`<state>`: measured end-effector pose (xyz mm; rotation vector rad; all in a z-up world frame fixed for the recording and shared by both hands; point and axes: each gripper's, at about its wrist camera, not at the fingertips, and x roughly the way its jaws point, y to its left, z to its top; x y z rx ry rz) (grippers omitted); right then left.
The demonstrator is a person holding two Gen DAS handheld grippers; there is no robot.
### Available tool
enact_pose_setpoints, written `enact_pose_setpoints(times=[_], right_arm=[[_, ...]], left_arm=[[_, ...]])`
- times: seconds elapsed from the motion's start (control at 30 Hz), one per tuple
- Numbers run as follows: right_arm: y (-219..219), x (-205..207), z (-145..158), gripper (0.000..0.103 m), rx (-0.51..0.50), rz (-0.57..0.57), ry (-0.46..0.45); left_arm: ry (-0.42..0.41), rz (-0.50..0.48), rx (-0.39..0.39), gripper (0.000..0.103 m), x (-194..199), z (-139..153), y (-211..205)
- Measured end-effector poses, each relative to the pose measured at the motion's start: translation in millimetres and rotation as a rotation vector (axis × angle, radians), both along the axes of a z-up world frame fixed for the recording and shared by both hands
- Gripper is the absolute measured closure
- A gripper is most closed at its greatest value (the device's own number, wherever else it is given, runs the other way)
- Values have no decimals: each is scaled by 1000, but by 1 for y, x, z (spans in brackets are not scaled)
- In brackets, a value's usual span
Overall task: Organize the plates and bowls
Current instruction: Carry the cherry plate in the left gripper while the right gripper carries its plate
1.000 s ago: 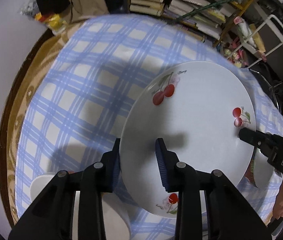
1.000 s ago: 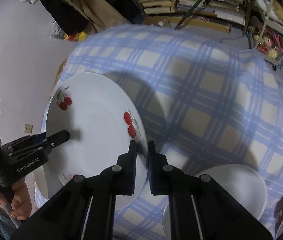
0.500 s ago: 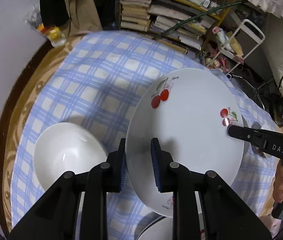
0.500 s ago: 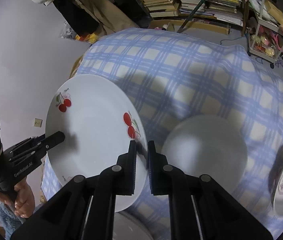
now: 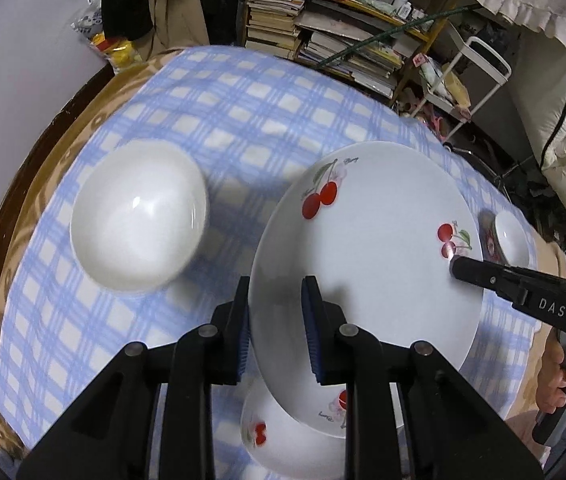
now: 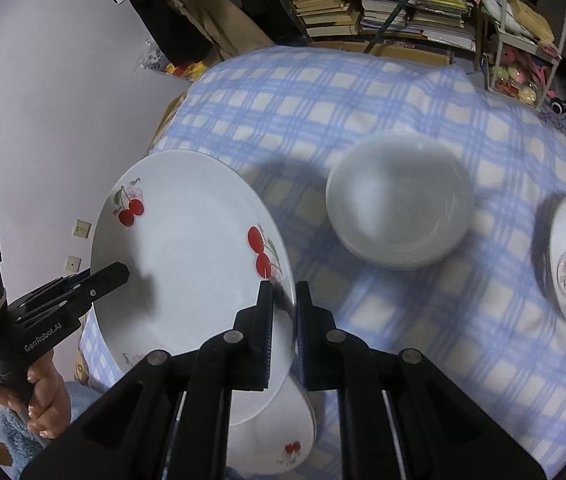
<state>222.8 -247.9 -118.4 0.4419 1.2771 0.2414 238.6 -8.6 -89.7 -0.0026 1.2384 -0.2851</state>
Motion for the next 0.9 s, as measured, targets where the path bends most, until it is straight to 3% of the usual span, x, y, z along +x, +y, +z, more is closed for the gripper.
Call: enact_pose_setpoints(times=[0.4, 0.77, 0.9], right_arm=[[15, -71, 4, 91, -48, -23, -49], [27, -116, -27, 92, -16, -30, -50], [33, -126, -39, 92, -63, -19, -43]], left_arm=[[69, 35, 6, 77, -82, -34, 16], [97, 66, 45, 76, -112, -59, 26], [99, 64, 72, 76, -114, -63, 21]])
